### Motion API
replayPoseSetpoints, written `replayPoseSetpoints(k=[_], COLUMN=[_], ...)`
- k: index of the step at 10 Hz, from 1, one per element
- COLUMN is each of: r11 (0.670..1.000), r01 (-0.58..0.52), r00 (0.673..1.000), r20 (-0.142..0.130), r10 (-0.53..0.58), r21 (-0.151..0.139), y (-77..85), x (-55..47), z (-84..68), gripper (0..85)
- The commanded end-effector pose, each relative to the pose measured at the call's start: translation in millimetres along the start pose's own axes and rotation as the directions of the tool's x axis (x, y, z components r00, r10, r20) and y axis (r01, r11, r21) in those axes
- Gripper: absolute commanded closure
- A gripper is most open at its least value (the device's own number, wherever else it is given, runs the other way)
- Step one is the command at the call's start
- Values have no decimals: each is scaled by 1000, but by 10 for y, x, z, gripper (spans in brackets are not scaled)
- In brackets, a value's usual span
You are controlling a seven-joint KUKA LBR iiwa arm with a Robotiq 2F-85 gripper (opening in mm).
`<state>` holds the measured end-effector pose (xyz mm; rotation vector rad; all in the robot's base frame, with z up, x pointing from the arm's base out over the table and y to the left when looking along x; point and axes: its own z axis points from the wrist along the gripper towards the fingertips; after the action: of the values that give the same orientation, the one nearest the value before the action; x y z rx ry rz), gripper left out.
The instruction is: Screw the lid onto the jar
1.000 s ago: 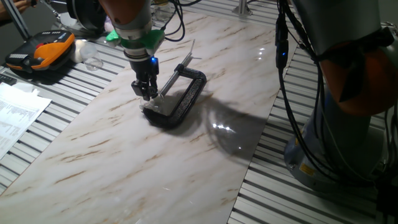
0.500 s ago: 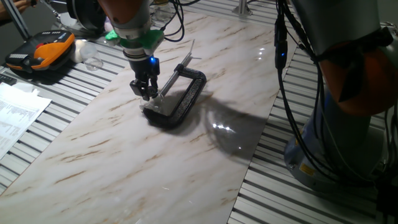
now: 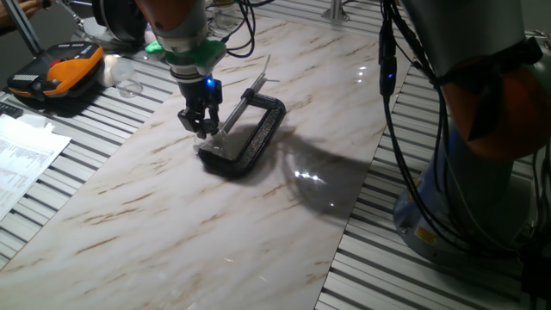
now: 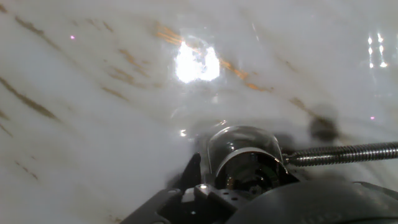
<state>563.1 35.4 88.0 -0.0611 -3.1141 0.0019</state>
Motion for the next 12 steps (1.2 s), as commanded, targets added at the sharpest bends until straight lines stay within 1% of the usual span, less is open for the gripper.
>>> replayPoseSetpoints(k=[1, 4, 5, 6, 9, 12], r11=[1000, 996, 992, 989, 977, 960], r01=[-17, -92, -124, -147, -215, -279], r00=[1000, 996, 992, 989, 977, 960], r20=[0, -12, -16, -16, -6, 21], r10=[17, 92, 124, 147, 215, 279], r21=[2, -1, -8, -9, -6, -1], y=[0, 1, 2, 3, 5, 2], x=[2, 2, 2, 2, 5, 5], z=[2, 8, 14, 15, 15, 14], gripper=[340, 340, 340, 340, 340, 340])
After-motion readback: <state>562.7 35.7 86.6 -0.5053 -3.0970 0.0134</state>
